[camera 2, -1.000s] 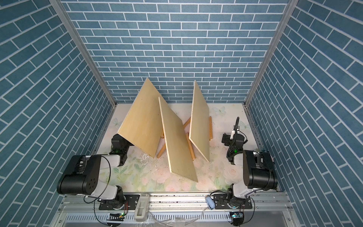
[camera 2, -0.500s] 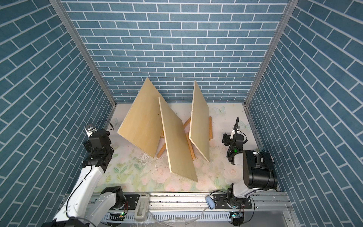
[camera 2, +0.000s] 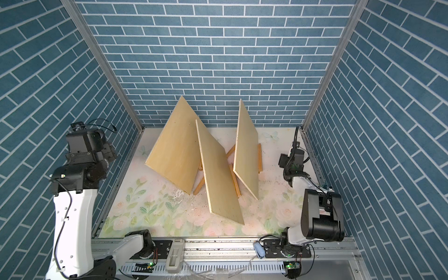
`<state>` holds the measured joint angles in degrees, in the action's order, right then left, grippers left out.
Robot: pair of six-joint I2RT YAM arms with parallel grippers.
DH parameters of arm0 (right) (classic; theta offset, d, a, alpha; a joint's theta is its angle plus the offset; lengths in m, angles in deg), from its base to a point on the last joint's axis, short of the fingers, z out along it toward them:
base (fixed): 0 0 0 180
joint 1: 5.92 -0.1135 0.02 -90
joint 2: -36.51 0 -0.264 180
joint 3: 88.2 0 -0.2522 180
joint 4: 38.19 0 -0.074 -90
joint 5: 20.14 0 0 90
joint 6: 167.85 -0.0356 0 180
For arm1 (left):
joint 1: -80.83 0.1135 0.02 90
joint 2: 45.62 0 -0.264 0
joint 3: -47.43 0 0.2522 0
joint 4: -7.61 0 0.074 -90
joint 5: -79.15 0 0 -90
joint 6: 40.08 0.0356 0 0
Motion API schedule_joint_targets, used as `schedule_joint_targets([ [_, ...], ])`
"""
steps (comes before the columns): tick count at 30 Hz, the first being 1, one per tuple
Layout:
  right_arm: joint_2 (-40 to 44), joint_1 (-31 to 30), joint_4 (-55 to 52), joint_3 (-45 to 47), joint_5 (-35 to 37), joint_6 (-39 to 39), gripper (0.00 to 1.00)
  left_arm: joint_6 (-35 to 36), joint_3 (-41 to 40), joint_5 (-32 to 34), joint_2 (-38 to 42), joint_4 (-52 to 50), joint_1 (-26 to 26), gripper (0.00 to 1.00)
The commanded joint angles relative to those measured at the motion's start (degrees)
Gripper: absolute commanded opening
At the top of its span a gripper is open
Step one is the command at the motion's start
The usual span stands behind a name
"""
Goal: Disassemble the easel
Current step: Pick up the drawing board from the easel.
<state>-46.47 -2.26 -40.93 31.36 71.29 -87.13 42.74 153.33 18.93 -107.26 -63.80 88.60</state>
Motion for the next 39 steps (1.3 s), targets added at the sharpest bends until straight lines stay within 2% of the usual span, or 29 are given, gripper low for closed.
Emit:
schedule_joint_targets([
  [1, 3.82, 0.29, -21.85, -6.39, -7.88, -6.01, 0.58, -2.12, 8.89, -5.93, -2.74, -13.63, 0.30, 0.78],
  [4, 8.30, 0.32, -23.93, -8.16, -9.31, -10.45, 0.58, -4.39, 16.91, -10.97, -7.40, -20.93, 0.32, 0.75],
  [8, 11.00, 0.29, -32.73, -14.69, -11.58, -11.71, 0.58, -7.52, 19.13, -25.32, -10.81, -23.41, 0.32, 0.76],
  [12, 10.12, 0.29, -42.85, -23.50, -15.55, -10.94, 0.57, -10.15, 17.44, -38.79, -11.80, -18.98, 0.29, 0.76],
  [16, 9.77, 0.08, -48.10, -28.44, -19.78, -12.26, 0.56, -15.24, 15.70, -46.39, -14.21, -15.02, 0.31, 0.76],
  [19, 9.34, -0.34, -50.38, -31.15, -23.33, -12.69, 0.56, -19.37, 13.04, -51.73, -15.20, -8.30, -0.05, 0.72],
  [23, 8.37, -1.76, -53.89, -34.60, -24.20, -11.75, 0.55, -21.39, 12.09, -52.25, -16.48, -0.64, -1.54, 0.66],
  [28, 8.10, -3.79, -55.87, -36.13, -24.15, -10.99, 0.54, -18.79, 18.72, -48.44, -24.05, -1.00, -6.34, 0.64],
  [30, 7.88, -4.36, -56.48, -36.53, -23.89, -10.64, 0.54, -17.44, 23.33, -47.55, -27.94, -2.23, -7.78, 0.60],
  [36, 6.65, -5.84, -59.37, -39.05, -21.98, -9.32, 0.53, -11.77, 42.95, -44.56, -42.04, -12.79, -10.81, 0.59],
  [39, 6.59, -6.31, -59.80, -39.53, -21.32, -9.09, 0.53, -9.61, 51.90, -43.93, -48.69, -18.94, -11.12, 0.51],
])
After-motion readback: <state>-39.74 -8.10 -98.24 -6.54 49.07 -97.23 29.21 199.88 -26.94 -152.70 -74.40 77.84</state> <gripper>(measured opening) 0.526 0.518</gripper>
